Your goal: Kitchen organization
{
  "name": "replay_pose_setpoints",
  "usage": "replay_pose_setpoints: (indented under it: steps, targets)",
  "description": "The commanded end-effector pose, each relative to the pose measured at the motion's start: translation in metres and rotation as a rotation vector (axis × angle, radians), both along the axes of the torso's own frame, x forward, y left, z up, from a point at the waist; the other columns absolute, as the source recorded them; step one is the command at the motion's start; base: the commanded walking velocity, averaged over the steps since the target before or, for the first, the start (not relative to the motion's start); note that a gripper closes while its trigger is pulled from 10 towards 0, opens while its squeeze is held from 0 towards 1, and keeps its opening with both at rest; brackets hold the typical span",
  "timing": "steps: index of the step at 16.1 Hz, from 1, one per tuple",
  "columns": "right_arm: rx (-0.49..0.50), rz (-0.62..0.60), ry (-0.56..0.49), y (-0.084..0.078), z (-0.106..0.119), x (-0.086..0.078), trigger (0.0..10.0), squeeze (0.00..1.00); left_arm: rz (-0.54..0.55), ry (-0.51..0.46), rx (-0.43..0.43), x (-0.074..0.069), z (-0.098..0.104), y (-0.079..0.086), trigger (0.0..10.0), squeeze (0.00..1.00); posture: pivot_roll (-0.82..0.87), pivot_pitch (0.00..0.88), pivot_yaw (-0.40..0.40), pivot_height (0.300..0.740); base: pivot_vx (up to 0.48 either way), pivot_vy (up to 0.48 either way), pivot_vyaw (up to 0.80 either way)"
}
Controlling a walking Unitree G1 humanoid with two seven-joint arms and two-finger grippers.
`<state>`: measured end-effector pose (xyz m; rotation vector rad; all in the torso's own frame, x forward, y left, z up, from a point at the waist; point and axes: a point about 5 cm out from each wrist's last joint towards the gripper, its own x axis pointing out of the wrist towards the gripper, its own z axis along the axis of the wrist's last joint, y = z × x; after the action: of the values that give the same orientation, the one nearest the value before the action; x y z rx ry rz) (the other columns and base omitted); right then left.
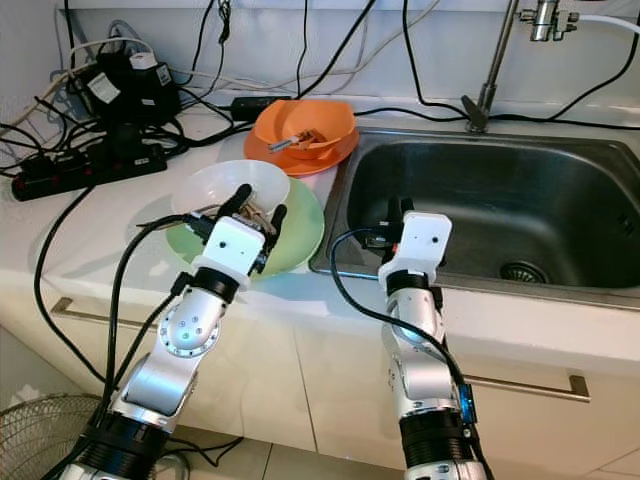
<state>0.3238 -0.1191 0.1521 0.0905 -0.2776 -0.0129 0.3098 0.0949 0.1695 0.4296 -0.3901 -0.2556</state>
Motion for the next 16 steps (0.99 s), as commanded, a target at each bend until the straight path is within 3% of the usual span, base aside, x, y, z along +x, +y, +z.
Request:
replay_pose_setpoints:
  steps: [1,3,16]
  targets:
    - [0.004,0.004,0.013,0.0008,-0.0014,0.0007,10.0,0.0,-0.009,0.009,0.005,-0.0013,-0.0017,-0.0001,10.0,0.0,0.06,0.05,0.069,0.74,0.0,0.0,0.0]
    - [0.011,0.013,0.017,0.0017,-0.0019,0.0009,10.0,0.0,-0.005,0.009,0.005,-0.0015,-0.0018,0.0005,10.0,0.0,0.06,0.051,0.068,0.74,0.0,0.0,-0.8]
    - [0.002,0.024,-0.006,0.0055,-0.0001,-0.0004,10.0,0.0,0.014,-0.007,0.003,-0.0011,0.0005,0.0026,10.0,0.0,0.06,0.047,0.066,0.74,0.0,0.0,0.0]
